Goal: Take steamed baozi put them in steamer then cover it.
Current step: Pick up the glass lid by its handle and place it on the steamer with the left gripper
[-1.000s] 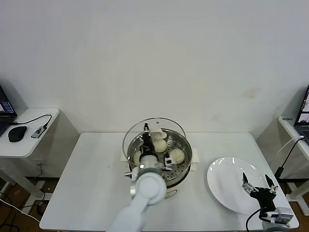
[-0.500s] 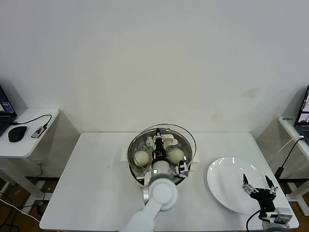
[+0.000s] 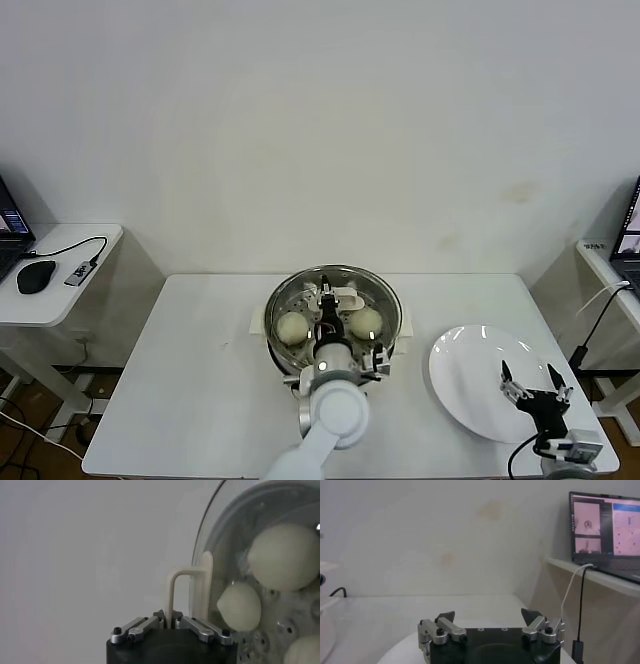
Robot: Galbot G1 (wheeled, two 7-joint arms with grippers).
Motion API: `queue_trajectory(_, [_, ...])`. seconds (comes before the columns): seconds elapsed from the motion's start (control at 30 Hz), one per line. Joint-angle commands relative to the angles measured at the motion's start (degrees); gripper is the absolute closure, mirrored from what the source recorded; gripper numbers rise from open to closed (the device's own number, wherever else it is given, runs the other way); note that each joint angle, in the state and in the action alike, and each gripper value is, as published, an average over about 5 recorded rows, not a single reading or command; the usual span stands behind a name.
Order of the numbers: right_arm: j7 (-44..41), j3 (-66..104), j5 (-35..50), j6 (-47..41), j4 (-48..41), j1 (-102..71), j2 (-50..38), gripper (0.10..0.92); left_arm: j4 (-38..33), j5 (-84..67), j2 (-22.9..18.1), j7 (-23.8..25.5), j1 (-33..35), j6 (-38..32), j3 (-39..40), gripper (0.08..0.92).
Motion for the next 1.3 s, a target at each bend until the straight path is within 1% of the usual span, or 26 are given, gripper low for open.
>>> queue_trajectory(0.03, [0.0,-0.01,-0.23,-0.06,0.17,-0.08,-0.06,0.203,0.62,1.12,-0.29,0.24,0.56,2.06,-0.85,0.851])
queue_trajectory(0.37, [-0.01,0.01,-0.76,0.16,0.48,-0.44,0.17,0.203,1.55,-0.17,-0.25,-0.24,0.34,1.84,-1.46,0.851])
queue_trajectory(0.77, [-0.05,-0.05,-1.06,0.28,1.0,-0.57,0.43,0.203,1.92,-1.74,-0.15,-2.14,1.49,0.84,-1.82,0.851])
queue_trajectory(0.97, [0.12,-0.03,-1.03,0.26,1.2,-0.65,0.61,0.203,0.93,-3.22,0.39,-2.92,1.12,-0.7,-1.52,0.848])
queue_trajectory(1.07, [0.15,-0.01,-1.02,0.28,1.26,-0.74,0.67,0.203,-0.87,-4.2,1.4,-1.9,1.17,-1.06,-1.0,0.806])
queue_trajectory(1.3, [0.21,0.02,-1.06,-0.04,1.14,-0.38,0.58,0.203,-7.69,-7.2,3.77,0.24,3.81,-1.03,0.39,0.605])
